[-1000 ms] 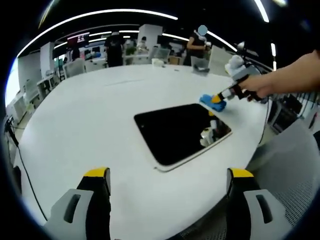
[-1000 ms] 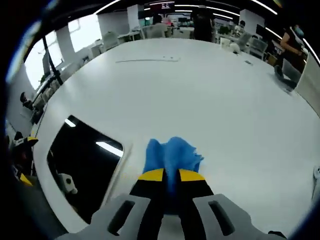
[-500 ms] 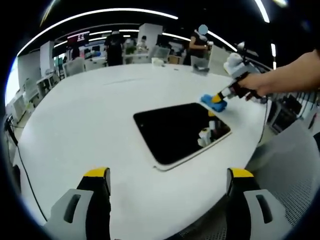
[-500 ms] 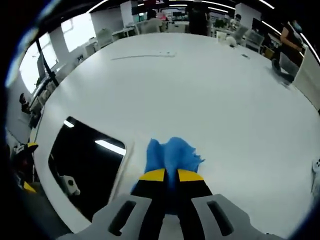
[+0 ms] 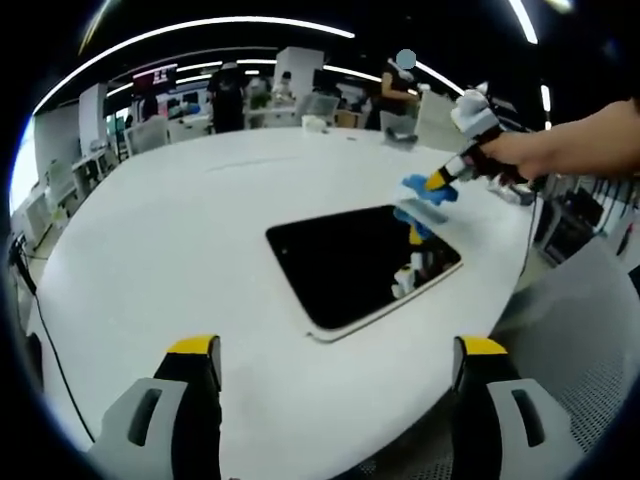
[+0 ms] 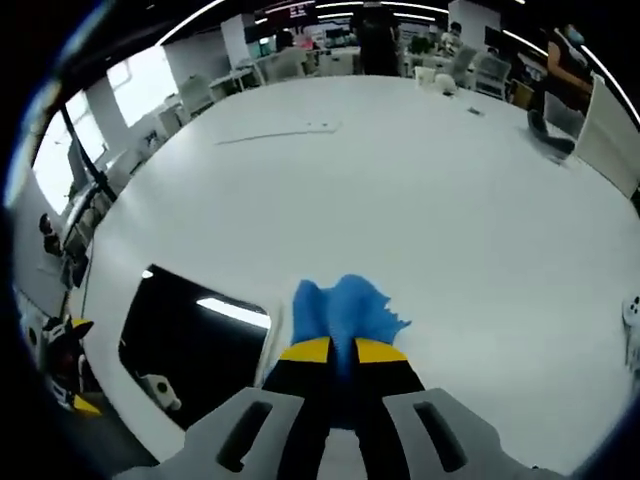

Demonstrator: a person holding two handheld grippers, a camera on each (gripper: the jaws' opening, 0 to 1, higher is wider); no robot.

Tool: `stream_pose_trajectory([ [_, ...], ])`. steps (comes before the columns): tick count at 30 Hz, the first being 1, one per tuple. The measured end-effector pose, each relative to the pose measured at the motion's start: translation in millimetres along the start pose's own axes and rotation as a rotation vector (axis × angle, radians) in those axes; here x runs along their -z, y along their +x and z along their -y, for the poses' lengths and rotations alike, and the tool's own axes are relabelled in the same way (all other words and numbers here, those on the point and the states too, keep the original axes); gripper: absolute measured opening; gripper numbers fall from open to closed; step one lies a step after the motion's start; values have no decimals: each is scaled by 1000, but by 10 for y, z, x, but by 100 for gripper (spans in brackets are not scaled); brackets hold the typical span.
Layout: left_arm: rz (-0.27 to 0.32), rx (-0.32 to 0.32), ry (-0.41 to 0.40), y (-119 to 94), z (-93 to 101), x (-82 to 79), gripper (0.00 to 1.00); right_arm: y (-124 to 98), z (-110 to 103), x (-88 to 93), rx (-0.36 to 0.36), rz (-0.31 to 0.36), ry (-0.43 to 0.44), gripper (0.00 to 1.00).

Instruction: Wipe the mirror surface with the cleaning cloth until all visible marks leave the cleaned area.

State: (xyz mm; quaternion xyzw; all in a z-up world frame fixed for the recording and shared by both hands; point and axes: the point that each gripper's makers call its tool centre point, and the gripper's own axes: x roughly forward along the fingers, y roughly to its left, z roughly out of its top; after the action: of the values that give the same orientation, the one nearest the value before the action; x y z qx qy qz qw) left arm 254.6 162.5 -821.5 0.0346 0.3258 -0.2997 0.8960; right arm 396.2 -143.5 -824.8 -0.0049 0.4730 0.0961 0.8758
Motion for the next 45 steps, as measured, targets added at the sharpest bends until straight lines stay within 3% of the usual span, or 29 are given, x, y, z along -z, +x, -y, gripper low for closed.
stream_pose_trajectory([
  [20, 1, 5, 15, -3, 8, 1, 96, -8, -154, 41, -13, -45, 49, 2],
  [24, 26, 10, -3, -21, 18, -44, 97, 19, -166, 43, -15, -51, 51, 2],
  [45, 3, -10, 9, -25, -20, 11, 98, 226, -413, 76, -44, -92, 59, 2],
])
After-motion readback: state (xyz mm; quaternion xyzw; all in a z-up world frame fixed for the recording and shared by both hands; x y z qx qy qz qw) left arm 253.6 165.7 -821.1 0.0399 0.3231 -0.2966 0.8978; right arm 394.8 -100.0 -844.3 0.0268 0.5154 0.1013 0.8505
